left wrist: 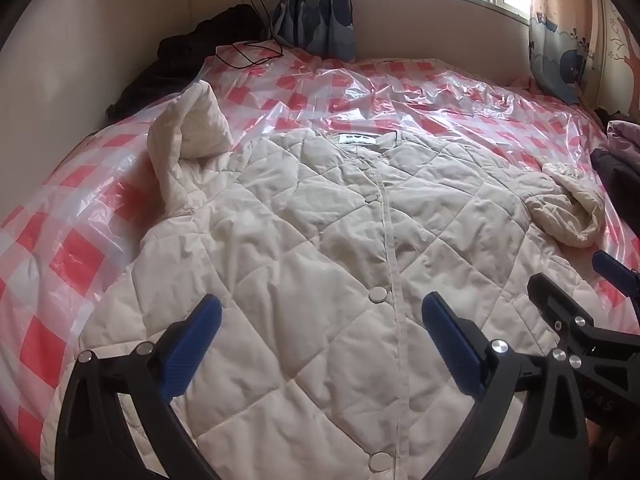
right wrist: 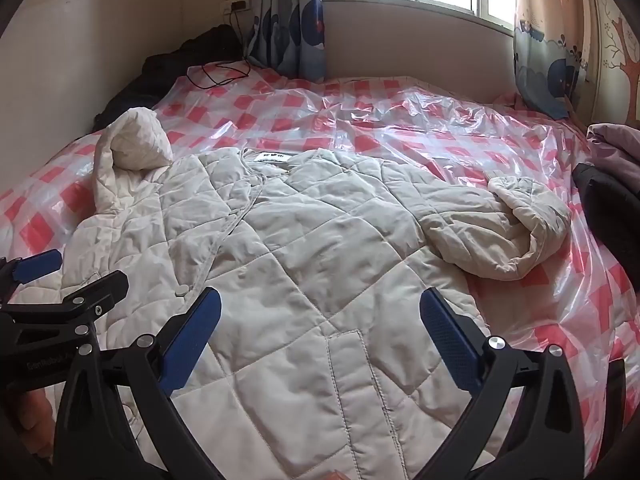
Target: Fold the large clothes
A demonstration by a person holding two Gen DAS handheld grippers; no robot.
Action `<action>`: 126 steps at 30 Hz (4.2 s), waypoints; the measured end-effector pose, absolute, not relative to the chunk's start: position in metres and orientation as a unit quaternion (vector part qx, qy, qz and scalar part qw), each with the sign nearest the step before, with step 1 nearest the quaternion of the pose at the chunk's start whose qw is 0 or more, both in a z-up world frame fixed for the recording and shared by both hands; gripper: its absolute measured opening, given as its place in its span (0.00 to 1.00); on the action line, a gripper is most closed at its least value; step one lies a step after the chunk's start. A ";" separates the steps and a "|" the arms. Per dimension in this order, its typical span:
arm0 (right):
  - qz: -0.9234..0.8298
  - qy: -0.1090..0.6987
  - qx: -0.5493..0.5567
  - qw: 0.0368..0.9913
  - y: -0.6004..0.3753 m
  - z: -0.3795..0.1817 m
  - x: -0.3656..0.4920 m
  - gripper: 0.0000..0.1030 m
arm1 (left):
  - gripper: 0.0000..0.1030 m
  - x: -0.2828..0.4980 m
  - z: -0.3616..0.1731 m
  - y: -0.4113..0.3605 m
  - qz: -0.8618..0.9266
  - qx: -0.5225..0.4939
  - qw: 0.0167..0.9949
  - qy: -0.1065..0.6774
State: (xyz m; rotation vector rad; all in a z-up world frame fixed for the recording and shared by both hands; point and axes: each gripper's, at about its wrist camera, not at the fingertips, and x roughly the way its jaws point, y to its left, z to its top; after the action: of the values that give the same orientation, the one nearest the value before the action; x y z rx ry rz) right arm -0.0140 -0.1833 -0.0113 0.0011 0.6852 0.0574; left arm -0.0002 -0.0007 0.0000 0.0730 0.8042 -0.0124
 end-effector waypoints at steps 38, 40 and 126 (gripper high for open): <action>0.013 0.357 0.011 0.934 -0.196 -0.022 -0.005 0.93 | 0.94 0.013 -0.021 -0.009 -0.002 0.008 0.900 0.435; 0.012 0.360 0.015 0.933 -0.198 -0.023 -0.004 0.93 | 0.94 0.014 -0.021 -0.012 -0.002 0.010 0.901 0.433; -0.051 0.353 0.062 0.932 -0.289 -0.016 -0.033 0.93 | 0.94 0.034 -0.013 -0.072 -0.026 0.017 0.907 0.420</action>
State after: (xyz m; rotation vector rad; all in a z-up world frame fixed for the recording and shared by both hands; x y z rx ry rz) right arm -0.0329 -0.2893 -0.0163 0.1265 0.7231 -0.1048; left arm 0.0344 -0.0719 -0.0133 0.0352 0.8667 -0.0543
